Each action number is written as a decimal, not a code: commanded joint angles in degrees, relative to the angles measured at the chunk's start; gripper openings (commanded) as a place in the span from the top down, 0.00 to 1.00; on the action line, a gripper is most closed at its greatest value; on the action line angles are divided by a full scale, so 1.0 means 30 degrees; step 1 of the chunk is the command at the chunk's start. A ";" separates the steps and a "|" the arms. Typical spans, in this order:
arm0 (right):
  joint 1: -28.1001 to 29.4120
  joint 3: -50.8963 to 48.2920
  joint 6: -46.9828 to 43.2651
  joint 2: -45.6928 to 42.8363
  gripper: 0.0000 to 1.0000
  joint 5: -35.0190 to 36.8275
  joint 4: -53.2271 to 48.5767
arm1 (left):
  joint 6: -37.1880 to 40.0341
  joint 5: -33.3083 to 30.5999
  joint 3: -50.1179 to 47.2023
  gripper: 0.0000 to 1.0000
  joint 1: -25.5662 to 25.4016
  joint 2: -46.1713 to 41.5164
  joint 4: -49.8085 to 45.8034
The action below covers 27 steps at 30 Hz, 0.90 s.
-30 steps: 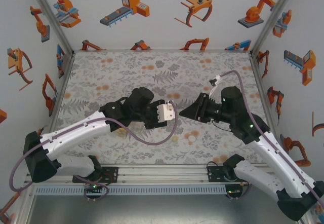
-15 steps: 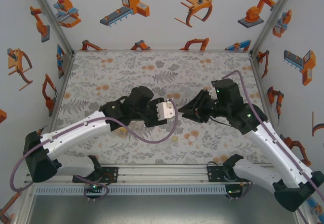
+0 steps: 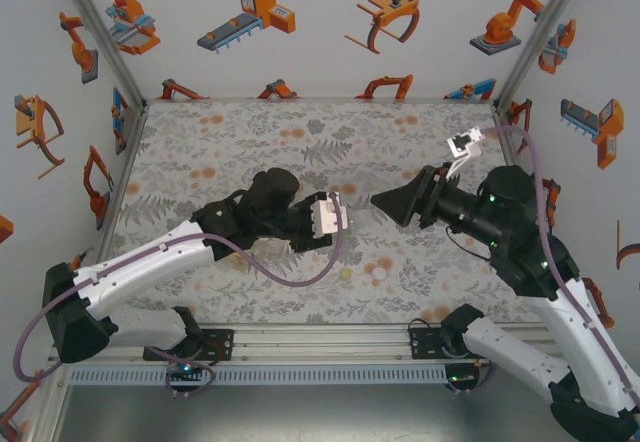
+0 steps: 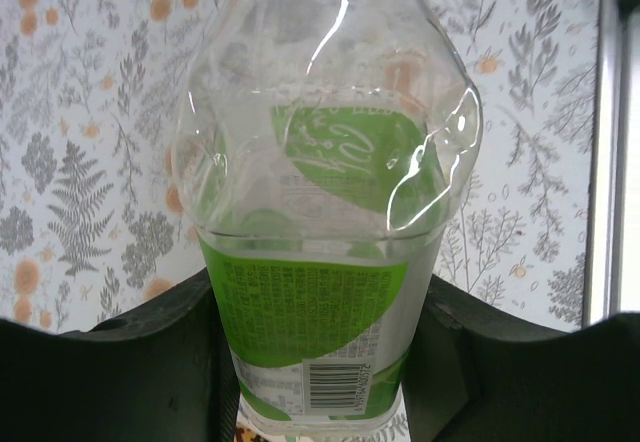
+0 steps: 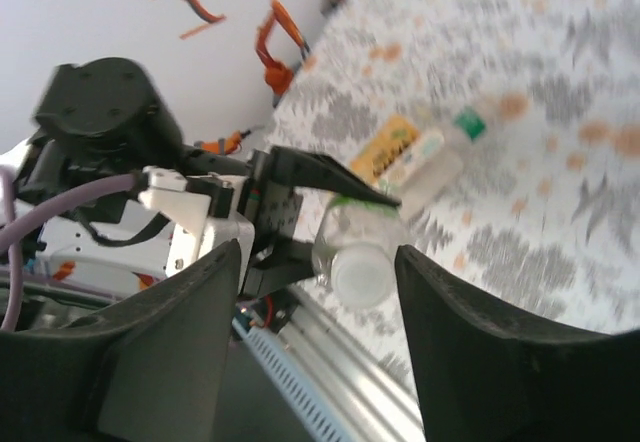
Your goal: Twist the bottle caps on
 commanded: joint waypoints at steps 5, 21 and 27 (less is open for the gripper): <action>0.0015 0.0898 -0.5059 0.0051 0.37 -0.5435 0.7078 | -0.2264 0.5243 0.1493 1.00 0.0273 -0.1507 0.2865; 0.0014 0.3306 -0.5010 0.2470 0.37 -1.3040 1.3672 | -0.6632 1.4627 0.4616 1.00 0.0625 -0.1258 0.4188; 0.0066 0.3118 -0.1452 0.3573 0.38 -1.4228 1.7276 | -0.6955 1.5031 0.4915 1.00 0.0654 -0.0949 0.4022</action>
